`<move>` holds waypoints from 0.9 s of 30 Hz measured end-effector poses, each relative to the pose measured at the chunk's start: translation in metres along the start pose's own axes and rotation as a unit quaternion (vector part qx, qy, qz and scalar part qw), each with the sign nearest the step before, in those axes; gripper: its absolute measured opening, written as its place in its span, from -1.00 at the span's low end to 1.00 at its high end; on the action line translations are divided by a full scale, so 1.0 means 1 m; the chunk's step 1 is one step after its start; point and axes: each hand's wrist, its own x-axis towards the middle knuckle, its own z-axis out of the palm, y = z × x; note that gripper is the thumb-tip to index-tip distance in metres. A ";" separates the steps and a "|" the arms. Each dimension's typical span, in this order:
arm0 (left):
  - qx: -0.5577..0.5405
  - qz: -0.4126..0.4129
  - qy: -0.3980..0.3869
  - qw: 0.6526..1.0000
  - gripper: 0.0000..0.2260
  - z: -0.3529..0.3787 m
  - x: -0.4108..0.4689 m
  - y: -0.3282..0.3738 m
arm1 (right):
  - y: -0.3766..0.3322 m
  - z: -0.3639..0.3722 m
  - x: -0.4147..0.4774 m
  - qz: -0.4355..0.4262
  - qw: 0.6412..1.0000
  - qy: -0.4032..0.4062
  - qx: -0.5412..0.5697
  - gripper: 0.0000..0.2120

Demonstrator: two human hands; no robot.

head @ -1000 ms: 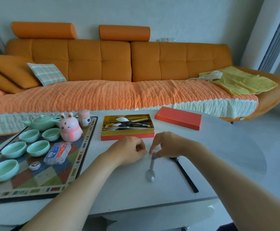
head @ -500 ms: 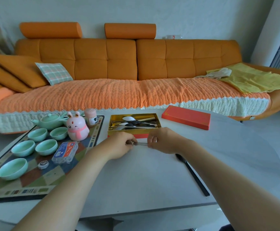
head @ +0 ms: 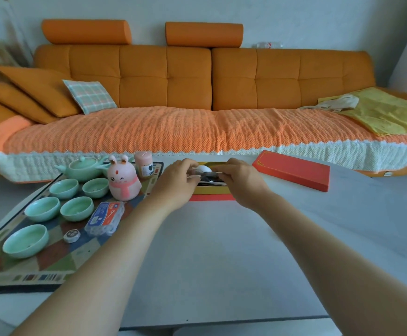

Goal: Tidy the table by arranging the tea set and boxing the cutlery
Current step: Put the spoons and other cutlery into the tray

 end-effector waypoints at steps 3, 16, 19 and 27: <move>0.111 0.059 0.017 0.992 -0.64 0.001 0.001 -0.007 | 0.008 0.007 0.008 0.044 0.999 -0.015 -0.006 -0.68; 0.275 0.018 -0.105 0.956 -0.46 0.008 0.003 -0.019 | 0.004 0.025 0.021 0.033 0.998 -0.035 -0.038 -0.67; 0.262 0.032 -0.098 0.960 -0.47 0.005 -0.001 -0.012 | 0.002 0.026 0.015 0.001 0.997 -0.072 -0.040 -0.62; 0.226 0.029 -0.105 0.968 -0.44 0.004 -0.006 -0.002 | 0.008 0.009 0.001 0.008 0.998 -0.059 -0.015 -0.62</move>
